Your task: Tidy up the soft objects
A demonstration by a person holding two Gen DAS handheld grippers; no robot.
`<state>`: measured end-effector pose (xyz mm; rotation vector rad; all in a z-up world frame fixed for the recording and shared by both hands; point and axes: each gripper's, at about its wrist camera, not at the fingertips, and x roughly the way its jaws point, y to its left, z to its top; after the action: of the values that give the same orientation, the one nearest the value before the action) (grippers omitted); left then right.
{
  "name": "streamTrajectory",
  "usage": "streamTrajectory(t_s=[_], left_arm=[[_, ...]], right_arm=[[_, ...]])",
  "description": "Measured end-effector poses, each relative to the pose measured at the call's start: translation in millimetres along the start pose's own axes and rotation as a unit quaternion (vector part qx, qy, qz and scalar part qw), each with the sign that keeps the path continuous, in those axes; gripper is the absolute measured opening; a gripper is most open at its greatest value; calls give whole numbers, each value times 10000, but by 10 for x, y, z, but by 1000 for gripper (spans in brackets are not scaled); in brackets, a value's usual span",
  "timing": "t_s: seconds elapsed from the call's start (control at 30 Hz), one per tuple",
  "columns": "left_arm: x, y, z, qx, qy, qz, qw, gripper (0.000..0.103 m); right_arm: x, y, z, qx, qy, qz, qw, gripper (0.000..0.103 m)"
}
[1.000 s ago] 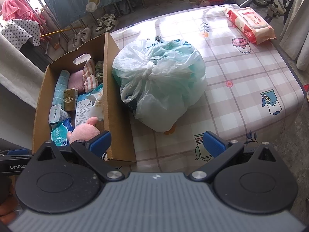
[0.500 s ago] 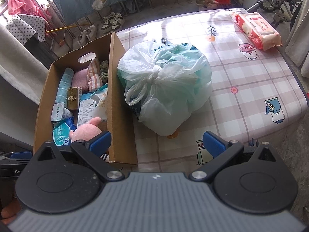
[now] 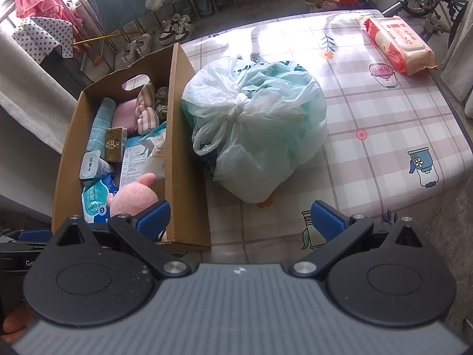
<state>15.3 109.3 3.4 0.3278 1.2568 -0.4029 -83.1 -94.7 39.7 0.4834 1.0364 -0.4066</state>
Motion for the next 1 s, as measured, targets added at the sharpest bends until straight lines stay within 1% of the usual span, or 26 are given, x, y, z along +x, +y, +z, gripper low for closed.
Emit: streamTrajectory(t_s=[0.37, 1.0], left_arm=[[6, -54, 41, 1, -24, -21, 10000, 103], [4, -55, 76, -21, -66, -6, 10000, 103]], right_arm=[[-6, 5, 64, -146, -52, -13, 9999, 102], [96, 45, 59, -320, 248, 40, 9992, 102]])
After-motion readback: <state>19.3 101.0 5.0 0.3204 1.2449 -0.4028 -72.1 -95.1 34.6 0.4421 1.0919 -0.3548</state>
